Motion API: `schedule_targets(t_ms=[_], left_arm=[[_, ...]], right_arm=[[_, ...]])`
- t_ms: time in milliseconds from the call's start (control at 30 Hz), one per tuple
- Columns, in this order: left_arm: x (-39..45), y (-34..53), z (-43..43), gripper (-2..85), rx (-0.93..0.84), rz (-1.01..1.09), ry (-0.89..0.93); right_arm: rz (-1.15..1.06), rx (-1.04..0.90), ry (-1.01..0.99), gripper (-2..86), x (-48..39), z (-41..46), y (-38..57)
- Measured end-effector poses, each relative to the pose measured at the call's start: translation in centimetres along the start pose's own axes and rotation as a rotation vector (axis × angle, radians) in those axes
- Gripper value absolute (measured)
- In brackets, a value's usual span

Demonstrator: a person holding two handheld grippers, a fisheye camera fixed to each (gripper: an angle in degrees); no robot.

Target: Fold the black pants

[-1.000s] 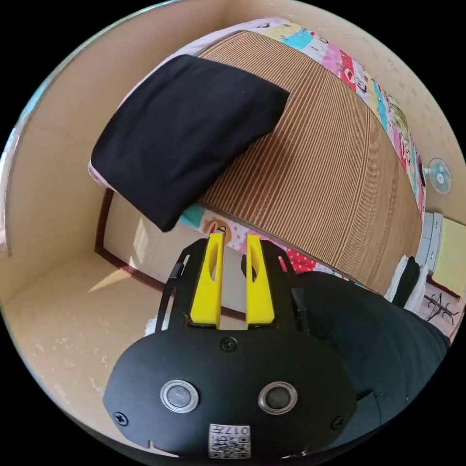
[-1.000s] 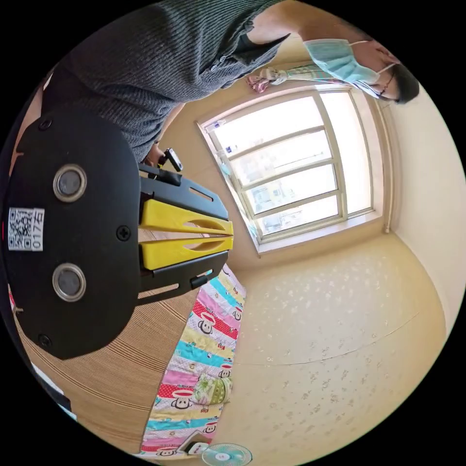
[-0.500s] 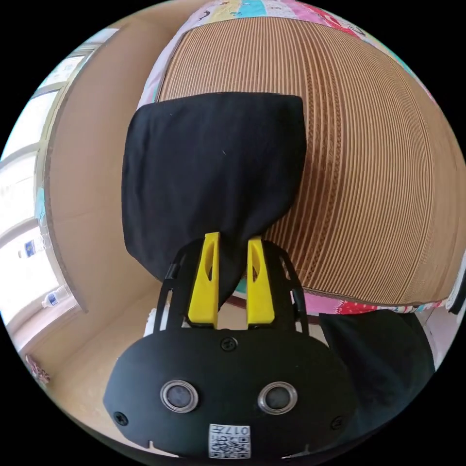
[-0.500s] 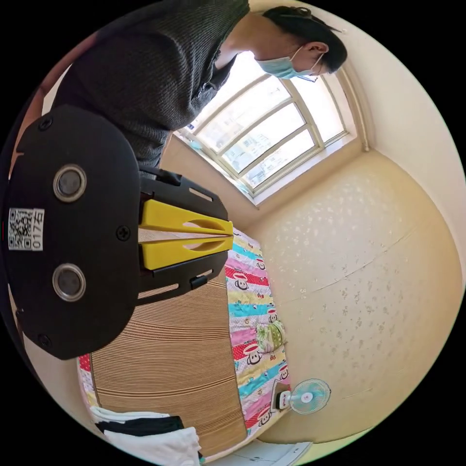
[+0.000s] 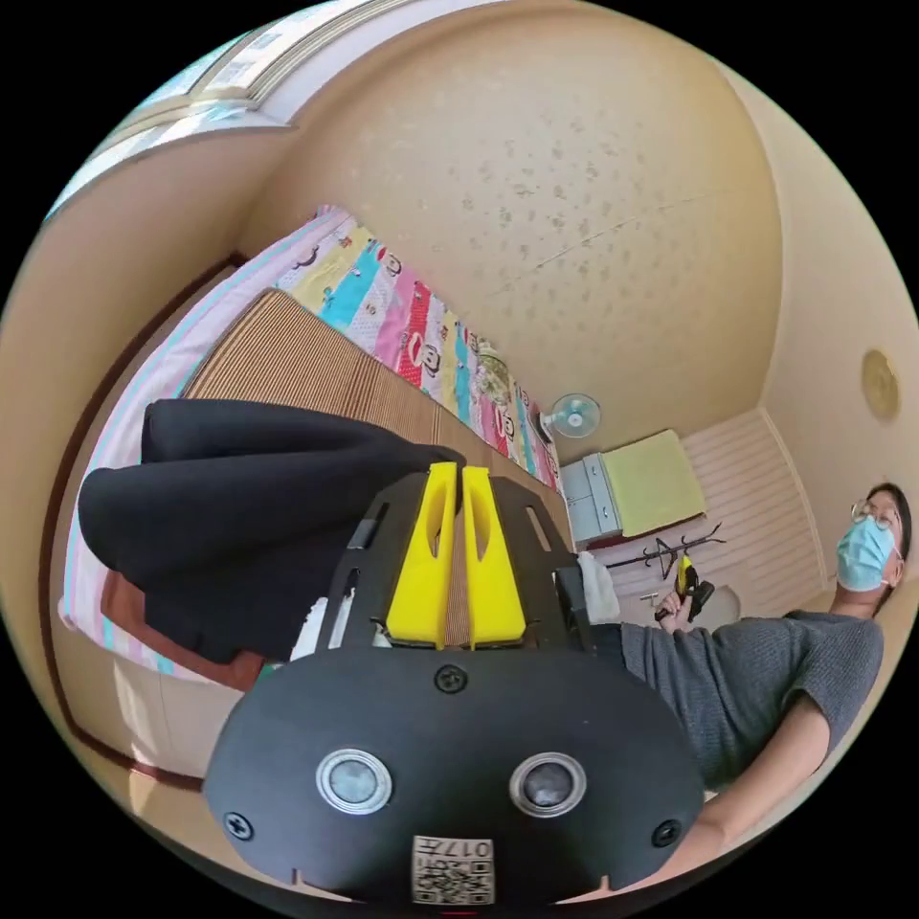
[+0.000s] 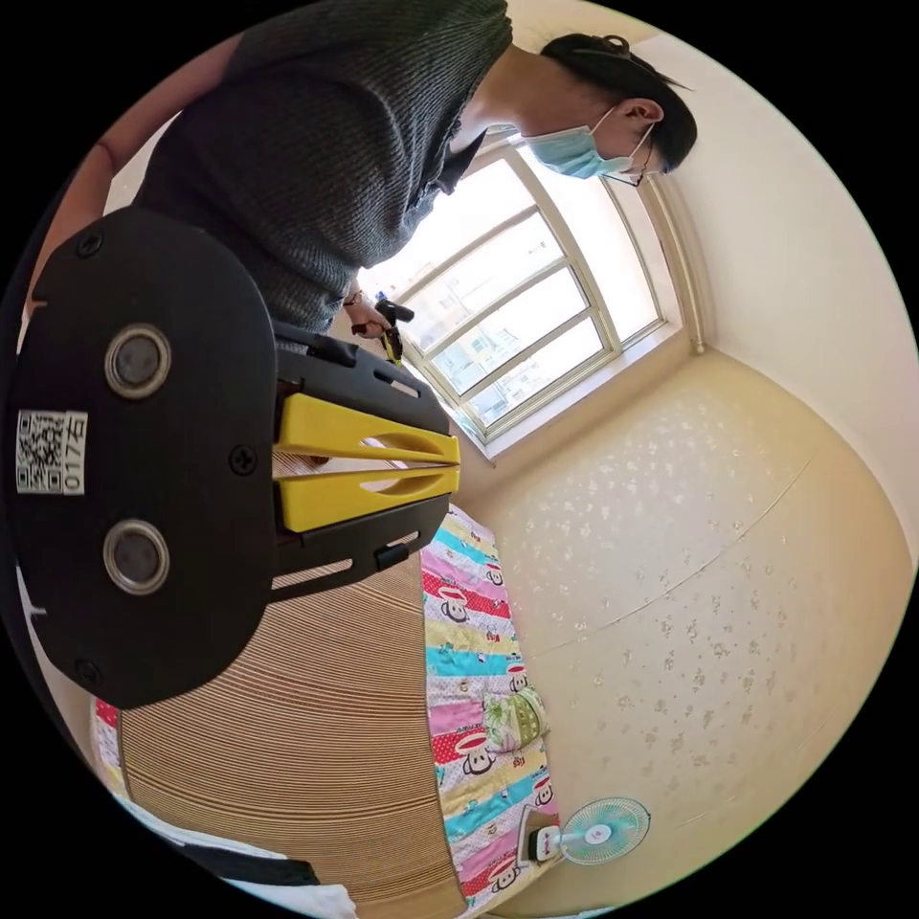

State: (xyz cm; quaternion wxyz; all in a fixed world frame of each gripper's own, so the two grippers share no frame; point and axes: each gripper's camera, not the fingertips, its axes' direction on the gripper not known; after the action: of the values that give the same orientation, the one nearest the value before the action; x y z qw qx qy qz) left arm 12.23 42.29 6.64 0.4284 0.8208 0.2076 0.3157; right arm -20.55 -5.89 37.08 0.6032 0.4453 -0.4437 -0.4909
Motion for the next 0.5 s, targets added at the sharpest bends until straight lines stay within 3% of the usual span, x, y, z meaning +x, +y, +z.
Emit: schedule_targets(t_ms=[67, 267, 400, 500], left_arm=[[5.7, 1.4, 0.1, -0.9, 0.068, 0.147, 0.123], [16.3, 5.8, 0.4, -0.8, 0.328, 0.330, 0.487], [25.2, 7.5, 3.5, -0.8, 0.291, 0.541, 0.578], [32.1, 8.1, 8.1, -0.7, 0.242, 0.635, 0.683]], right_arm=[[-0.050, 0.001, -0.017, 0.5, 0.6, 0.0, -0.7], [-0.151, -0.067, -0.089, 0.9, 2.7, 0.1, -3.2], [-0.179, -0.213, -0.139, 2.6, 3.8, 2.2, -4.5], [-0.155, -0.275, -0.155, 9.4, 4.5, 4.0, -5.3]])
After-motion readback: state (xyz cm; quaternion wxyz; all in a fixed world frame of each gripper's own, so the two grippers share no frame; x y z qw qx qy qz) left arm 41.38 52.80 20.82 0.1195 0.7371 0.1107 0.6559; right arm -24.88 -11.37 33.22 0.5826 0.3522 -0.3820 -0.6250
